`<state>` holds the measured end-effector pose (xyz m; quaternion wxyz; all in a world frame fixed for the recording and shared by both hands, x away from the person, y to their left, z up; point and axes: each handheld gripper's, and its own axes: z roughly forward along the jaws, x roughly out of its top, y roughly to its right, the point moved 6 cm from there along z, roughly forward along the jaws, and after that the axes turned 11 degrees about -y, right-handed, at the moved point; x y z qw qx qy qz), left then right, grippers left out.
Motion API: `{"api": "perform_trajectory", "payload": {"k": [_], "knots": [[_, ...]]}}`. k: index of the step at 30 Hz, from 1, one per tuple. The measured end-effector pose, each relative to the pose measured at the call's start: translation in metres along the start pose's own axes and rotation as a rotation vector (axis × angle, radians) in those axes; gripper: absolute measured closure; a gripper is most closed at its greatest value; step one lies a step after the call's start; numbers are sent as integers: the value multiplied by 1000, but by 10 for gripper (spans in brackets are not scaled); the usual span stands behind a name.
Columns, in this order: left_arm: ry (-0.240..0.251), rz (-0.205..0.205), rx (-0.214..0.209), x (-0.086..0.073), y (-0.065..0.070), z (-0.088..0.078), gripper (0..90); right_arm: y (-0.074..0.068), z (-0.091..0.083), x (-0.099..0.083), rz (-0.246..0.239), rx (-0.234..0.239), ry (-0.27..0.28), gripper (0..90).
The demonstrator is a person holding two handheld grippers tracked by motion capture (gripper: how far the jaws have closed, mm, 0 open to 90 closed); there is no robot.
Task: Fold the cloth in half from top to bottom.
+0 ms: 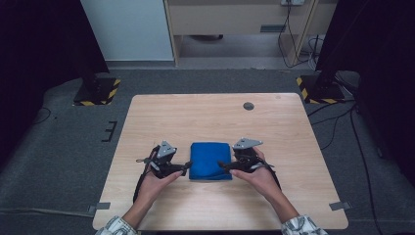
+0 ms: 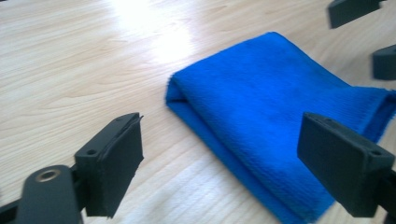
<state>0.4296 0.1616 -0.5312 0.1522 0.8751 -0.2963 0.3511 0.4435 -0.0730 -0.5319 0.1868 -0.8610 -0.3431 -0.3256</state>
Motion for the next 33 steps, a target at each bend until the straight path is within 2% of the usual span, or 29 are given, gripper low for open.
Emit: {"api": "perform_trajectory", "payload": {"k": [8,15,18,22,33], "knots": [[-9,-42,41,-6,-23,-5,95,26,-12,-8,53,-31,18,100],[-35,-72,67,-14,-38,-4,91,53,-24,-23,110,-74,11,100],[-63,-67,97,-19,-45,-2,85,66,-28,-32,137,-93,2,101],[-86,-74,111,-23,-50,-1,58,78,-32,-44,162,-111,-15,101],[-161,-57,152,-35,-63,8,51,114,-33,-66,235,-171,-50,104]]}}
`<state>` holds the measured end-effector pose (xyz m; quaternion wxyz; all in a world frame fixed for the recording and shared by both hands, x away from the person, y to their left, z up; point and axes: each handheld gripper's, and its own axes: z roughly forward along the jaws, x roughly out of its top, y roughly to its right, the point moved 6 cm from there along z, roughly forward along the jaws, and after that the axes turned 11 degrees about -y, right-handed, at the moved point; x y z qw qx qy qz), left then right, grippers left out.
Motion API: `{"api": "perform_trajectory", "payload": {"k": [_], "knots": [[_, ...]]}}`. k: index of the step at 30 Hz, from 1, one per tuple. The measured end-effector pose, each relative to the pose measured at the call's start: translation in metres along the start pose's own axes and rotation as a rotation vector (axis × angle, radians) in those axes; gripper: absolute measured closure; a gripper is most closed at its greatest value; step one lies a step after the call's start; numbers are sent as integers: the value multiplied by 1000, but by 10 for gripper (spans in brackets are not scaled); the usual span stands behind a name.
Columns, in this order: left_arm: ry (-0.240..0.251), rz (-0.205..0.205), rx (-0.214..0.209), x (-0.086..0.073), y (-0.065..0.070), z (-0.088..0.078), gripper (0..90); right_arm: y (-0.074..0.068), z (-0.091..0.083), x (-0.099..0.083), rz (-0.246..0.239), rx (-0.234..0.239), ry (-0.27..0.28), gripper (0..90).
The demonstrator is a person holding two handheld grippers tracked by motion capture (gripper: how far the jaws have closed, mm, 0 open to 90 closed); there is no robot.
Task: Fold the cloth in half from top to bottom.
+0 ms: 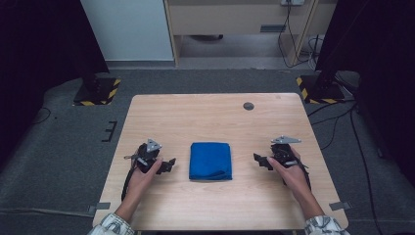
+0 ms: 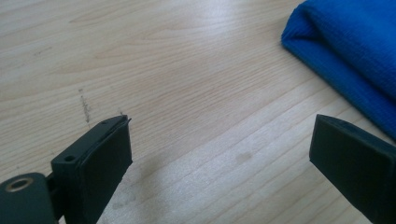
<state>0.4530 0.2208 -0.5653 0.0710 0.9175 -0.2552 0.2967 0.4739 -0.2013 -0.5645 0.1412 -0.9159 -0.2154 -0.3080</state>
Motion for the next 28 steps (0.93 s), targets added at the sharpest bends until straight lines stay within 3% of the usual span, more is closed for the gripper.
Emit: {"api": "perform_trajectory", "payload": {"k": [7,17,20,22,28], "knots": [[-26,4,10,-3,-3,5,51,16,3,-3,34,-39,-12,104],[-48,4,-1,-6,-2,11,36,24,9,-6,54,-81,-24,99],[-34,-9,-14,-8,-2,13,15,22,10,-7,28,-107,-41,97],[-34,-10,-12,-8,-2,12,13,20,11,-8,-17,-143,-63,89],[-36,-8,-14,-9,-2,12,8,18,11,-10,-23,-141,-68,81]]}}
